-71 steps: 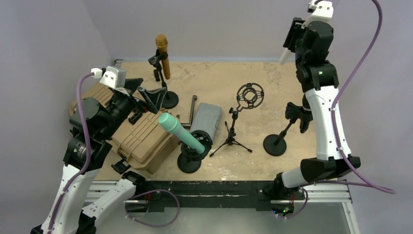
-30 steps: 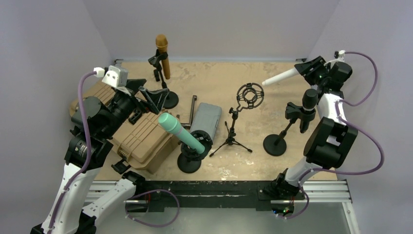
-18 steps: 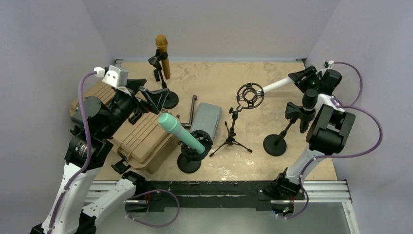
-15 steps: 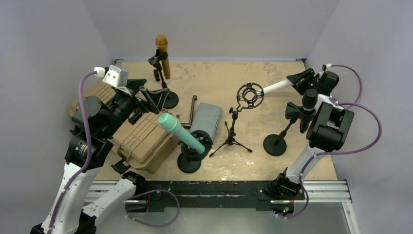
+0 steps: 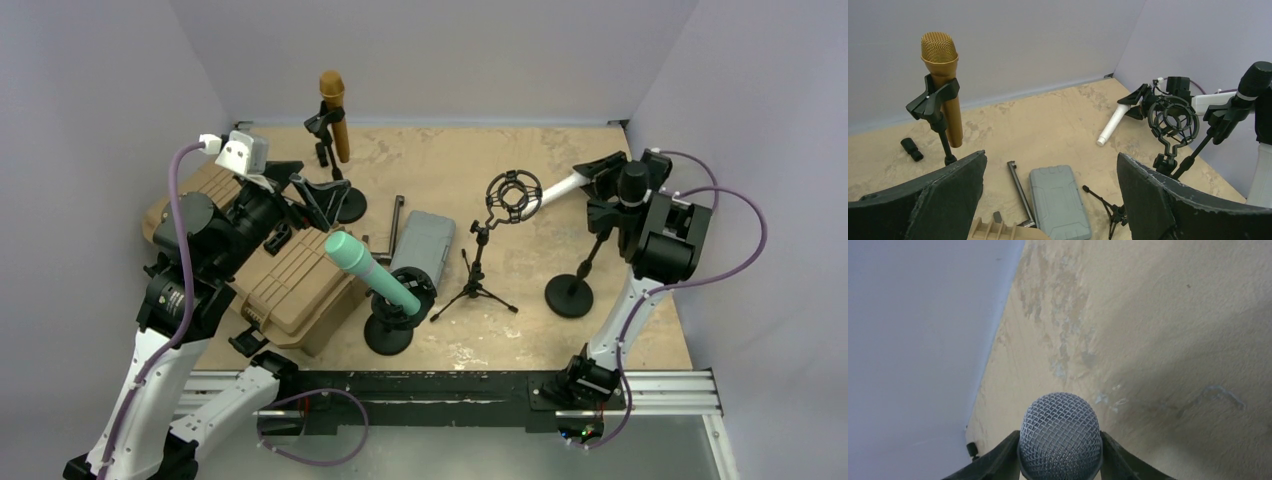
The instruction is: Remove the microphone from the stand
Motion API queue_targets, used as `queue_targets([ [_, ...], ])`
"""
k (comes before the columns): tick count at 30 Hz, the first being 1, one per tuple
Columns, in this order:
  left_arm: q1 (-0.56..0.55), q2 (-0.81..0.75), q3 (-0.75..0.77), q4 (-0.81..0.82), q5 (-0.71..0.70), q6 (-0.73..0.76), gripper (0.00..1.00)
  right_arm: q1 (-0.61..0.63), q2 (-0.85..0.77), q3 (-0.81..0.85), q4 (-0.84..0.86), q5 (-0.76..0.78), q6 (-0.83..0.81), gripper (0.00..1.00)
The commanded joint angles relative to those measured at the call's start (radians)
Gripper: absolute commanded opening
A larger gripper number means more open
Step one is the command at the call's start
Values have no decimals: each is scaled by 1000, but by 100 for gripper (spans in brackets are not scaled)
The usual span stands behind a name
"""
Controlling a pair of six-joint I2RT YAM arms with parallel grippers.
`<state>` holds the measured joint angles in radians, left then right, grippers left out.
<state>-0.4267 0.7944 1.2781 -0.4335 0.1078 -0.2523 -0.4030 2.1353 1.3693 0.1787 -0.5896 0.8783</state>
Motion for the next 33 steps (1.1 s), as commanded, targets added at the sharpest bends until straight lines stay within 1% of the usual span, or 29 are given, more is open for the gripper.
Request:
queue_targets([
  [1, -3, 3, -2, 42, -5, -19, 100, -3, 28, 18, -55, 33, -27, 6],
  [5, -3, 3, 0, 42, -4, -21, 100, 13, 20, 2, -65, 72, -64, 15],
  [11, -3, 2, -1, 41, -3, -21, 100, 26, 16, 3, -76, 89, -102, 19],
  [15, -3, 0, 0, 41, -3, -22, 100, 31, 11, -6, -75, 93, -112, 25],
  [18, -3, -1, 0, 41, -2, -24, 100, 36, 8, -10, -82, 101, -127, 32],
  [23, -3, -2, 0, 42, 1, -26, 100, 45, 2, -16, -89, 112, -138, 40],
  [26, -3, -1, 0, 42, 1, -27, 100, 51, -8, -18, -92, 118, -148, 47],
  [33, -3, -1, 0, 42, 4, -29, 100, 55, -33, 8, -141, 146, -196, 61],
])
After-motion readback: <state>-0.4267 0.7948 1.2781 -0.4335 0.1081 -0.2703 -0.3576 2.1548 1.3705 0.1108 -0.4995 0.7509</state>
